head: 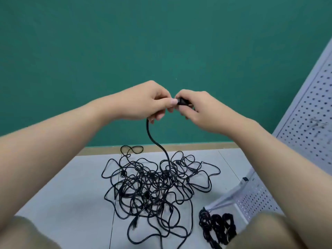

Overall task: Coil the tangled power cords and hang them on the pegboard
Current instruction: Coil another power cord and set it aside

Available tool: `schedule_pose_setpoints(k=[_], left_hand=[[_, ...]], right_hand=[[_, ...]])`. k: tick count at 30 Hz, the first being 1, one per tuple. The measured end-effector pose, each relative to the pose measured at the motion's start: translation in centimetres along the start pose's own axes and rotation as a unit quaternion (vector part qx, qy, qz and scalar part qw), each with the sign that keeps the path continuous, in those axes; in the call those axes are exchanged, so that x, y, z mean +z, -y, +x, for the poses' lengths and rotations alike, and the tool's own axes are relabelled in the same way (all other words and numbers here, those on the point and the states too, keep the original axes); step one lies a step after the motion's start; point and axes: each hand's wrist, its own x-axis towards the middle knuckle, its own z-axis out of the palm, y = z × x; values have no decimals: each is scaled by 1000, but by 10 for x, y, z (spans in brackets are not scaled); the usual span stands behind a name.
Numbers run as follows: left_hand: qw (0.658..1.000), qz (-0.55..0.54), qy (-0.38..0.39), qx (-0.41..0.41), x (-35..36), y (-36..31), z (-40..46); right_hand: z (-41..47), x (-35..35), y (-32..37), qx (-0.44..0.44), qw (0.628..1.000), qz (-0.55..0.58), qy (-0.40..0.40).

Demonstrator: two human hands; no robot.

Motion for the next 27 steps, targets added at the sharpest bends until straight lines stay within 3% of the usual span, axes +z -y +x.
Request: schedule_pose_setpoints(k=[5, 10, 14, 16, 18, 21, 23, 25, 27], left_hand=[[994, -92, -54, -33, 46, 63, -36], [994, -16, 47, -94, 74, 99, -50], [997, 22, -21, -72, 67, 101, -25], [998, 24, -44, -39, 65, 93, -12], [996, 24, -82, 0, 58, 79, 2], [979, -18, -195, 59, 40, 64, 16], [962, -67, -257, 68, 33, 63, 22], [962, -135, -236, 35, 43, 71, 27], [984, -127, -119, -26, 69, 84, 29]], right_hand=[[-1, -8, -9, 50, 999, 9, 11], [-21, 9, -43, 150, 984, 46, 80], [-35, 39, -52, 212, 968, 80, 108], [-28, 50, -49, 225, 956, 169, 86], [-19, 54, -42, 235, 919, 313, 46], [-10, 44, -29, 232, 805, 546, 20], [-6, 29, -19, 210, 737, 641, -20], [-2, 16, -21, 208, 683, 693, -98], [1, 10, -39, 236, 641, 706, -186]])
